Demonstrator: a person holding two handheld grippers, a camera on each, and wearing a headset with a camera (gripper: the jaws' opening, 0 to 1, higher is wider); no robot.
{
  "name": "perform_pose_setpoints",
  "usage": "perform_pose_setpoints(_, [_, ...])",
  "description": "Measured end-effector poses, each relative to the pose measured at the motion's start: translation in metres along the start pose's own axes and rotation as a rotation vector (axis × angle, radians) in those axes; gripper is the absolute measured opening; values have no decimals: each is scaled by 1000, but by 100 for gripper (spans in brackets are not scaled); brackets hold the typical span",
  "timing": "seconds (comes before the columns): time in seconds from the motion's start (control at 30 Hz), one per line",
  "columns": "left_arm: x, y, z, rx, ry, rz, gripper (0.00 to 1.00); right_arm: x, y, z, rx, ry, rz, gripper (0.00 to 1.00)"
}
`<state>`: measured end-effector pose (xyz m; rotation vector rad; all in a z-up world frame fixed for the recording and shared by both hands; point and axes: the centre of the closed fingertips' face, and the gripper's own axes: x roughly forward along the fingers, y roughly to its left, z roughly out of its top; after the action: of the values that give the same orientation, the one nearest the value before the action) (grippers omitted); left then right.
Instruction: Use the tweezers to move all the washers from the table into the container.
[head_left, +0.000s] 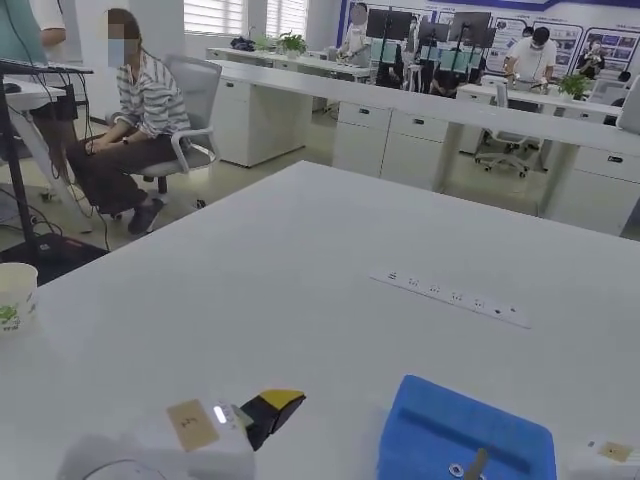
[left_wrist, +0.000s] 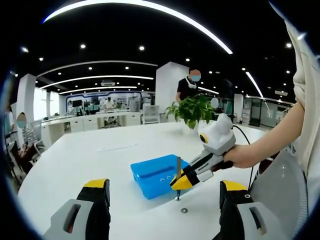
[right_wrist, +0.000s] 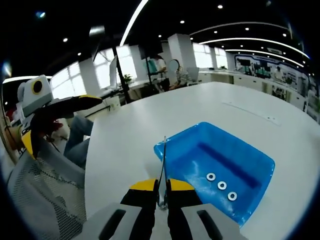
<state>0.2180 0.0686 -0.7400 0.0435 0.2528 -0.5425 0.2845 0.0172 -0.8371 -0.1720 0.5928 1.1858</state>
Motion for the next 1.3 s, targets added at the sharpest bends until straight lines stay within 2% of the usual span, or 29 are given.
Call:
perform_pose_setpoints(0.37, [0,-1,-1,4,4,-4,92,-1,0,-1,3,-12,11,4])
perform_pose_setpoints(0.63, [1,-3,-1,7,6,-8,92,-2,8,-3,-16,-14,23,4])
perform_pose_setpoints(0.77, [1,-3,-1,6,6,-9,92,-2,7,-3,-3,-18,22,4])
perform_pose_setpoints(0.87, [1,-3,-2,6,9,-9,92,-2,12,-4,-58,-5,42,4])
perform_pose_setpoints(1.03, [1,-3,-2,10,8,-12,92,-2,24,-6,-213,10,71,4])
perform_pose_setpoints(1.1, [1,-3,-1,9,7,-11,92,-2,26,-6,-258,18,66,4])
perform_pose_setpoints(1.23, [1,-2,-1,11,6,-6,92,-4,21,-6,-248,11,67,3])
perform_pose_setpoints(1.3, [1,-2,0,7,2,-6,92,-5,19,-6,-193,3,70,3])
